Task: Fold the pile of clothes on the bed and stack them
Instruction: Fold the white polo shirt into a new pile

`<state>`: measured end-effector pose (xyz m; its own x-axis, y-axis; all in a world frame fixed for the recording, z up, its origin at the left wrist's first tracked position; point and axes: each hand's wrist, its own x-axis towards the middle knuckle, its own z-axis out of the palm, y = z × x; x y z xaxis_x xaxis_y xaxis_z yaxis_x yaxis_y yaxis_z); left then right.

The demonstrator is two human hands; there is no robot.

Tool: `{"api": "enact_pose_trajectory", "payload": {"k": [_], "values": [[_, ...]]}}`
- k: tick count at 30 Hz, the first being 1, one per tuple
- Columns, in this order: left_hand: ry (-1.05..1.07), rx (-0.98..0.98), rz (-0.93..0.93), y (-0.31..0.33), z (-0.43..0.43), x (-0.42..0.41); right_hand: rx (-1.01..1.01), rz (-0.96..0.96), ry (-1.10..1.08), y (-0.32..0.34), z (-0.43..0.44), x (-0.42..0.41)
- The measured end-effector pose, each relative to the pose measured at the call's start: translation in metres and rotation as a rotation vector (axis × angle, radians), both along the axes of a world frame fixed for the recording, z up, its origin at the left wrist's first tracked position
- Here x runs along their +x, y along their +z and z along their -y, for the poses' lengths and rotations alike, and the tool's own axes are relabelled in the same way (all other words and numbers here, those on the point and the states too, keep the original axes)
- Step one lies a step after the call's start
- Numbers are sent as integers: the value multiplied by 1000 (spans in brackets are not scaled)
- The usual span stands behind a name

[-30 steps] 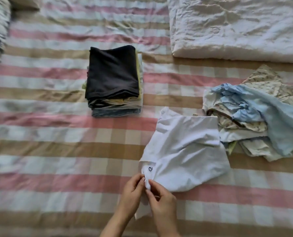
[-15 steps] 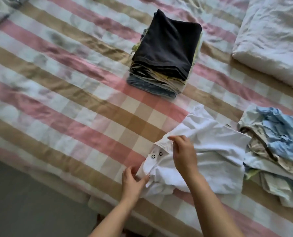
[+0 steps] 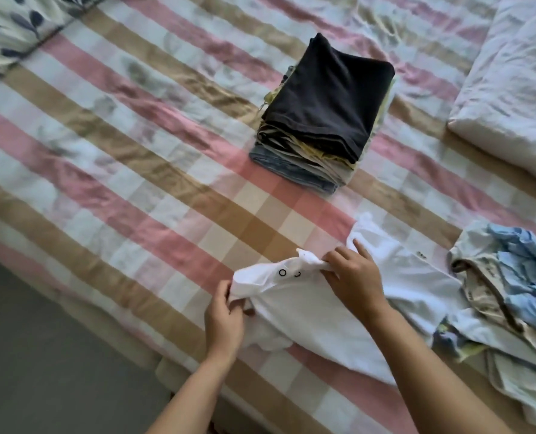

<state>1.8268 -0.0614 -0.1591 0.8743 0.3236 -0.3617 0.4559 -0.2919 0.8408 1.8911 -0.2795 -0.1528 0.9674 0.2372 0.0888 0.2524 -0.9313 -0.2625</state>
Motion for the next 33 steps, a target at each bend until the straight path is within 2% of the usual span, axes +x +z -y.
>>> {"api": "enact_pose_trajectory", "payload": {"k": [2,4,6,10,12,14,18,20,22,25,28,30,33], "values": [[-53,65,170,10,-11,17,67,199,-21,3,1,-21],[-149,181,274,12,-21,30,76,260,-24,-4,-3,-41],[-259,244,245,5,-25,37,-12,165,5,-19,-9,-62],[-506,212,-45,-25,-28,35,-206,-228,16,-44,-20,-94],[-626,260,-87,-34,-29,34,-243,-305,0,-46,-22,-99],[-617,320,-100,-36,-29,32,-182,-286,-24,-43,-20,-96],[-473,444,68,-30,-34,34,-15,-75,-106,-32,-17,-64],[-511,475,57,-29,-37,42,-60,-136,-75,-29,-18,-39],[-597,435,-22,-29,-40,51,-98,-354,0,-33,-19,-15],[-726,284,-51,-29,-45,60,-4,-628,68,-43,-23,11],[-700,149,-44,-21,-46,65,57,-838,33,-44,-24,23],[-652,96,5,-11,-46,68,43,-874,33,-38,-23,22],[-639,-4,54,17,-44,75,251,-754,-108,-14,-15,13]]}}
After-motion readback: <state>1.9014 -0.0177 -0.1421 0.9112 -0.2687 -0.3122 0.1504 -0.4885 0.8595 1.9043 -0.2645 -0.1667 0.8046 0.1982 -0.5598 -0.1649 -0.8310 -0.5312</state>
